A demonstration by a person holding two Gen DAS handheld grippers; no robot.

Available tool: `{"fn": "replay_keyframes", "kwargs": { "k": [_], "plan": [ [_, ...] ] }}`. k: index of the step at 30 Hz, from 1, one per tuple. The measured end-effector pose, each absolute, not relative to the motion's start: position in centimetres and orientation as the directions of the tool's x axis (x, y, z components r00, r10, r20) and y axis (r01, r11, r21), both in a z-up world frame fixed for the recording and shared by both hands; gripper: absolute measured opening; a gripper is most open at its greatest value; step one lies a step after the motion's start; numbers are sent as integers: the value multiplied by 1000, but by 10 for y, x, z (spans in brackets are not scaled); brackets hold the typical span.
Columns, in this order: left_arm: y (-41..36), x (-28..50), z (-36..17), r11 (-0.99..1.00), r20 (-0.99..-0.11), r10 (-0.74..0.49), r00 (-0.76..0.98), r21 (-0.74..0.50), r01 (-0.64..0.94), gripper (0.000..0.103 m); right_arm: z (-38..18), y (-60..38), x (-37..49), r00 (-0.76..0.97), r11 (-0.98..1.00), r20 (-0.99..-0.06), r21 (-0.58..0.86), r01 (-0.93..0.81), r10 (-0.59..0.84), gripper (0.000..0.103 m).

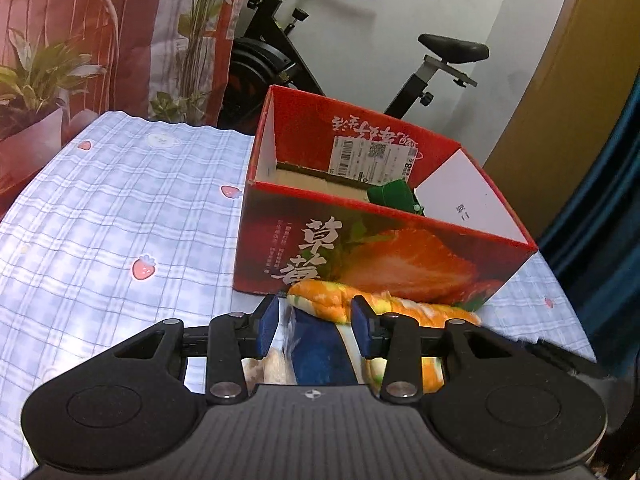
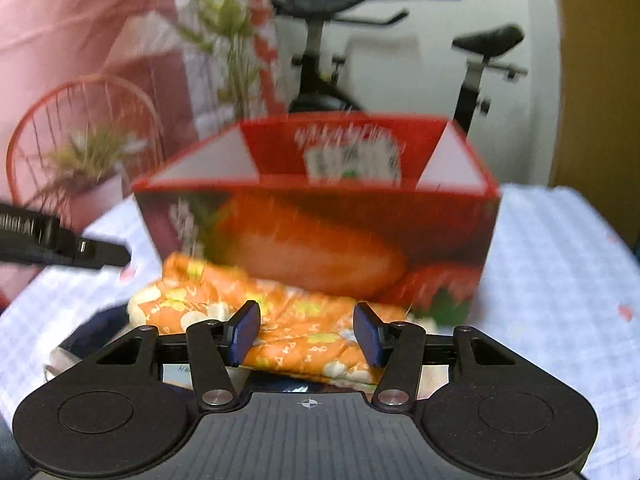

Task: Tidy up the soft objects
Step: 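Move both tools from the box back to the orange floral pillow, then close the left tool on the orange floral pillow while the right tool grips its edge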

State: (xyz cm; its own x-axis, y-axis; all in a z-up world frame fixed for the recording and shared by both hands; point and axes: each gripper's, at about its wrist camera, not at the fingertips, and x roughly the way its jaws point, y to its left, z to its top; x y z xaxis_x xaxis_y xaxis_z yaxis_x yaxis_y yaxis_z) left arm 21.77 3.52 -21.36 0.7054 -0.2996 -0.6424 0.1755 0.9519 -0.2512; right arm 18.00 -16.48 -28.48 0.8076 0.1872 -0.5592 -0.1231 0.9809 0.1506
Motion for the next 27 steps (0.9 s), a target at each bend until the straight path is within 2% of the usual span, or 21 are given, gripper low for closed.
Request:
{"fn": "replay_keyframes", "kwargs": {
  "k": [10,15,16,17,20,27],
  "plan": [
    [24,252,-227,928,-669,-333,664,-356,107,43,-302,-174,155,793,966,-561,225,-130,237,49],
    [11,265,-240,941,-698,-295,653,-332,71,42,-303,-178,153,794,963,-556,233,-133,244,49],
    [8,264,-240,947,-701,-283,654,-310,78,40,-304,-178,152,795,963,-555,233,-134,245,49],
    [6,262,-239,955,-700,-268,662,-285,85,30,-304,-179,150,796,963,-553,233,-135,245,49],
    [4,249,-232,958,-670,-272,691,-257,128,18,-303,-181,146,798,960,-548,245,-133,250,49],
    [3,213,-215,948,-617,-315,721,-245,205,15,-296,-192,137,811,948,-527,301,-102,254,49]
  ]
}}
